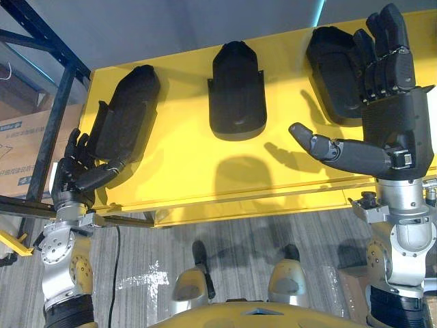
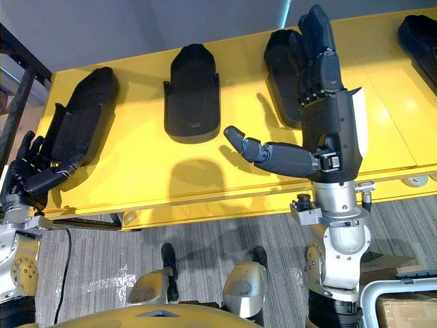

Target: Walk over and take three plastic housings, then place them on the shelf

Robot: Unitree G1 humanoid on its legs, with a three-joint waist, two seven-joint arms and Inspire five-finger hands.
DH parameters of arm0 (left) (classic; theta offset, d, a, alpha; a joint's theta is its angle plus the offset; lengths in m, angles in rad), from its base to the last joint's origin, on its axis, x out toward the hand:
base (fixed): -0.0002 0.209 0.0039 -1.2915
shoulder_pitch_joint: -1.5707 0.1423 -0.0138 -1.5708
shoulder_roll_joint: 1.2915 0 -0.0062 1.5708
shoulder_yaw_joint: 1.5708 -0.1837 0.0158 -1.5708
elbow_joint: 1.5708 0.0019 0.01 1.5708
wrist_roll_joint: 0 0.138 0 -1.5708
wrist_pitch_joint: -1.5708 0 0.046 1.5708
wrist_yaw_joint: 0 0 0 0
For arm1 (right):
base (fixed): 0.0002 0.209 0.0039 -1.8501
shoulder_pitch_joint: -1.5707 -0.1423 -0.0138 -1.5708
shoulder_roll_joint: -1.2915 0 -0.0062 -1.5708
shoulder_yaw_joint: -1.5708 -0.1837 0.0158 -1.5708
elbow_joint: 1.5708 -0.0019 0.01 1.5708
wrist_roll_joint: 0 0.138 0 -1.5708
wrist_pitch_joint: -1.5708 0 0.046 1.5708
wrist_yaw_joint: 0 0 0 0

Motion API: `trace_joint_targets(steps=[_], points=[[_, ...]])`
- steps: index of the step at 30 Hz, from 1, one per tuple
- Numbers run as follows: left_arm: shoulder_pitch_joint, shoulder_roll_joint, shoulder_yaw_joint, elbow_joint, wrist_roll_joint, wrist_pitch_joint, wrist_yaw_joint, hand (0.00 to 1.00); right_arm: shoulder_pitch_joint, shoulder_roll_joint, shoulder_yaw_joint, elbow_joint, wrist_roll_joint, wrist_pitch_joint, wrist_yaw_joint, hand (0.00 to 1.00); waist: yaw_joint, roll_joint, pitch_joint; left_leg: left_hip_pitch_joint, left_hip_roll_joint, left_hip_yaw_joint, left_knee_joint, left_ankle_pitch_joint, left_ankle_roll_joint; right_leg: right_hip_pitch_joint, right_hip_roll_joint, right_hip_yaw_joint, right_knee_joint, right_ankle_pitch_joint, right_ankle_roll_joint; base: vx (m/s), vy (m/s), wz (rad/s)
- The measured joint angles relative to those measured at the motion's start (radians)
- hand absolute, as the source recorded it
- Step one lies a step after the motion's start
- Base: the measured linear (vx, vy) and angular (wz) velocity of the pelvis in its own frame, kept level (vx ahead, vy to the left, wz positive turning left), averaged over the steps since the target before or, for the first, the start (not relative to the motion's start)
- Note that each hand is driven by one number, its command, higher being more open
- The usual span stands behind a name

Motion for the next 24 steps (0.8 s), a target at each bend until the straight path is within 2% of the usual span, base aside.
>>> trace_joint_targets(steps=[6,13,24], points=[[0.027,0.0,-0.003,0.058,-0.149,-0.046,-0.065,1.0,0.001,0.0,-0.001,0.001,0.011,-0.003,0.025,1.0,-0.002,0.003,-0.002,0.015,-0.001,0.017,0.0,-0.006,0.002,0.0,0.0,0.018,-0.006,0.001,0.001,-0.01,0.0,-0.08],[0.038,0.0,-0.007,0.1,-0.183,-0.082,-0.121,1.0,0.002,-0.001,-0.017,0.017,0.012,-0.01,0.042,1.0,-0.004,0.012,-0.008,0.016,-0.001,0.022,0.0,-0.008,0.002,0.004,0.0,0.02,-0.015,0.008,0.004,0.0,0.0,-0.01],[0.045,0.0,-0.02,0.119,-0.221,-0.061,-0.155,1.0,0.002,-0.003,-0.017,0.019,0.013,-0.011,0.045,1.0,-0.005,0.024,-0.016,0.028,-0.001,0.023,-0.001,-0.009,0.002,0.018,0.0,0.021,-0.029,0.012,0.005,-0.01,-0.001,0.0]])
